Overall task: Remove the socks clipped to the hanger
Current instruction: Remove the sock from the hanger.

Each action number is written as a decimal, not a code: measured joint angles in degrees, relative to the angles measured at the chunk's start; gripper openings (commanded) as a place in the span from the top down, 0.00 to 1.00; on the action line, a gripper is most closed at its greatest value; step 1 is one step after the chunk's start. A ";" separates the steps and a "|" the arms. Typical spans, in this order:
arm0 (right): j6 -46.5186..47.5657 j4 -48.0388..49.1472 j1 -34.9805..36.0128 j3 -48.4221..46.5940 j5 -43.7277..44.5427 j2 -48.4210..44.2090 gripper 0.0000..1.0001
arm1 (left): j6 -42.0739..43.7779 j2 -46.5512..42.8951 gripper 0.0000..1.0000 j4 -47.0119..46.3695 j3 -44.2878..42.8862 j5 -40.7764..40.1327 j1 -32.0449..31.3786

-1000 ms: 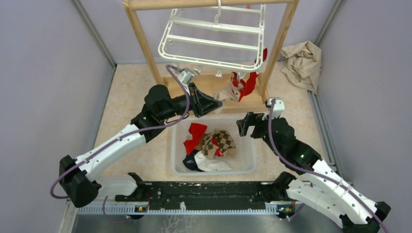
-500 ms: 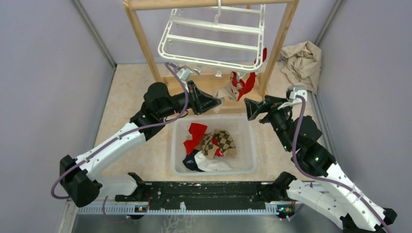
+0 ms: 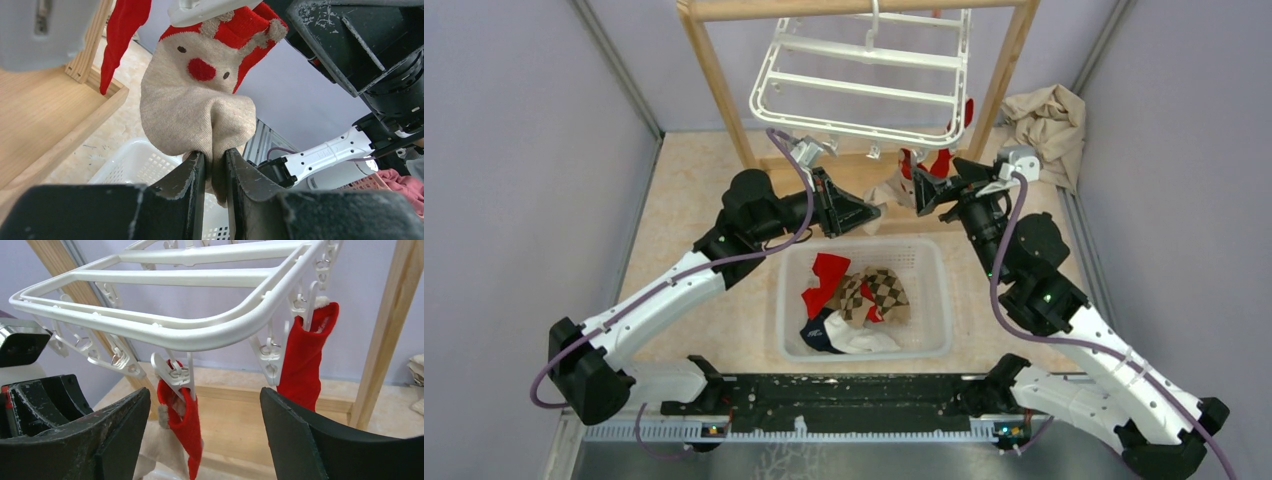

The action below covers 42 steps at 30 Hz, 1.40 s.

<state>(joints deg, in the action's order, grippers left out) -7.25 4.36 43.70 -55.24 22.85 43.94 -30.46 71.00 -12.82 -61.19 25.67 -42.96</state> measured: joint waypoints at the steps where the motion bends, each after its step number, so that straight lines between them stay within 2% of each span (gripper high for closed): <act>1: 0.33 0.83 0.00 -0.04 -0.46 0.55 0.21 | -0.02 0.00 0.74 0.00 0.02 0.11 0.00; 11: 2.40 5.44 0.00 -0.09 -3.43 1.88 0.25 | -1.18 0.00 0.74 -0.24 0.24 1.49 0.11; 42: 3.87 13.64 0.00 -1.11 -5.25 8.11 0.34 | -4.85 -2.32 0.72 0.04 1.01 5.60 0.11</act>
<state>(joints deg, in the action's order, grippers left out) -3.38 18.00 43.70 -56.36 17.61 52.05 -35.31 68.69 -12.78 -60.18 31.27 -42.85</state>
